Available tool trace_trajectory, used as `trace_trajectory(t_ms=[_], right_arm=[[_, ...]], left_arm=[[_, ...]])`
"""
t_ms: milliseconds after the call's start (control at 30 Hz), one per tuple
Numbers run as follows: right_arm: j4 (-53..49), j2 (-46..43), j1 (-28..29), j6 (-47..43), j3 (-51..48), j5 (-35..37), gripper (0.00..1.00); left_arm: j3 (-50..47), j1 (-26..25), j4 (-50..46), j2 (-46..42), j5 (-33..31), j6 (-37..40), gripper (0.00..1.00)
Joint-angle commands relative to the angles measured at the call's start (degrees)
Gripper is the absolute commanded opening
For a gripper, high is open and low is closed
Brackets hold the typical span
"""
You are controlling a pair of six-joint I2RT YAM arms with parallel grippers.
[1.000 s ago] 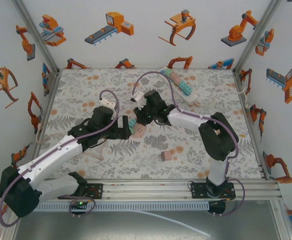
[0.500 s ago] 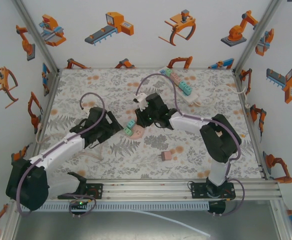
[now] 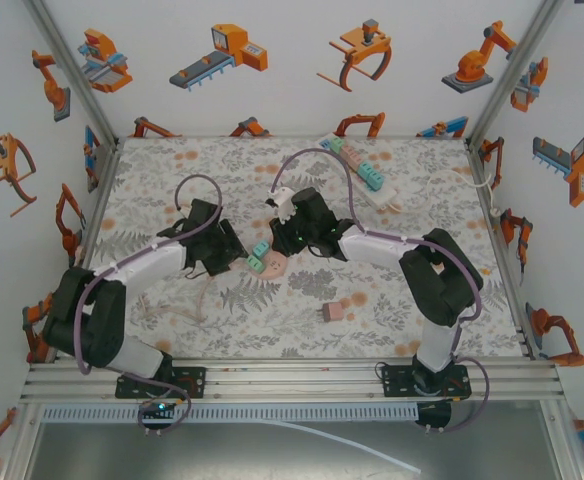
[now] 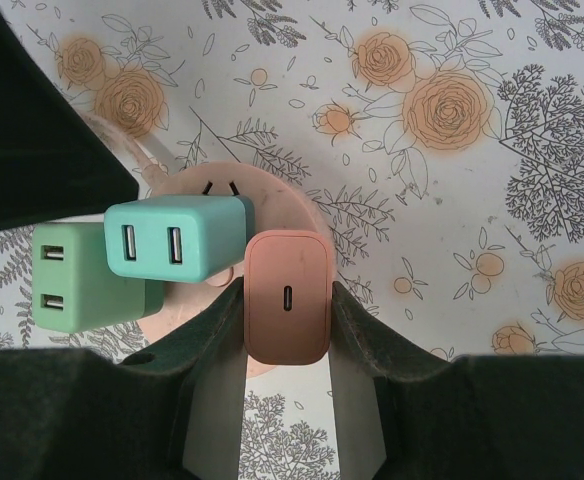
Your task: Pull the plug off the socket
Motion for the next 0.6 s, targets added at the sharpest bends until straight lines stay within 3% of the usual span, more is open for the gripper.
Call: trace_trajectory(t_ms=[0,200,567], right_arm=[[2.69,-0.95,0.37,0.67,1.18,-1.81,0.24],[1.63,-0.85,0.45,0.76,1.53,-2.44,0.23],[1.17,-4.19,0.52,3.93,2.96,-0.66,0.22]], left_arm=[[0.74,0.14,1.86,2.65,3.35,1.04,0.59],[0.61,-0.12,4.75,6.11,5.84,1.09,0.58],[-0.26,-0.17,-1.67,9.20,0.91,-1.44,0.51]])
